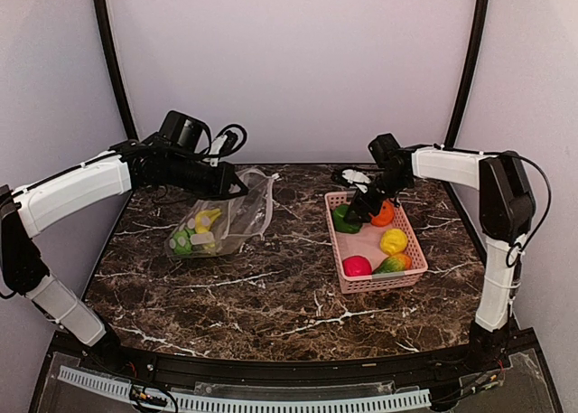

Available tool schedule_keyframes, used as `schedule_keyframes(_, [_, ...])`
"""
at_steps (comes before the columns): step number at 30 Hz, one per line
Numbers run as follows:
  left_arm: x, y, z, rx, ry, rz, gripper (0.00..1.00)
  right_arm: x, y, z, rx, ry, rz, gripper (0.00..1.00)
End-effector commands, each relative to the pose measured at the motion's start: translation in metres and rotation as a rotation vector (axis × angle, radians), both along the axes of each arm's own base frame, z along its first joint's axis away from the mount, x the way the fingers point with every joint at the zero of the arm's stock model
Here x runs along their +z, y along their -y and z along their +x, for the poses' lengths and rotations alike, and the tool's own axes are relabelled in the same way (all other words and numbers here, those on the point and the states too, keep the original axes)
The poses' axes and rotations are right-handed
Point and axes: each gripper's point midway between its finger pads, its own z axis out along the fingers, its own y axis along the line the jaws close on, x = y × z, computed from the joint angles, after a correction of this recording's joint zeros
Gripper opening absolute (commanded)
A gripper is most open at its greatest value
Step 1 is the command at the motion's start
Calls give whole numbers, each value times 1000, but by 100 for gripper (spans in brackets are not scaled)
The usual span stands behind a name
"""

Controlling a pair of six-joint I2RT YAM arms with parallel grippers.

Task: Place the food in the zip-top bag and seal the zipper
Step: Pick up the fake vegetable from the bin.

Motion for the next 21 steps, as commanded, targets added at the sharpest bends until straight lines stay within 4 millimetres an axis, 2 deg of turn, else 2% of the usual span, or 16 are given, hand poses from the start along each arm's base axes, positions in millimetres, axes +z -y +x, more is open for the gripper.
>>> schedule_keyframes(1, [-3,2,-4,-1,-2,-7,1,-10,-4,13,-31,-49,27,73])
schedule_keyframes(11, [-3,7,-2,-11,0,-21,1,-25,-3,14,-42,-97,27,73])
schedule_keyframes(18, [-3,8,-4,-17,-1,-20,1,-21,-5,14,-41,-106,50,65])
schedule_keyframes(21, [-4,9,-6,-19,-6,-22,1,-24,-7,12,-37,-123,61,69])
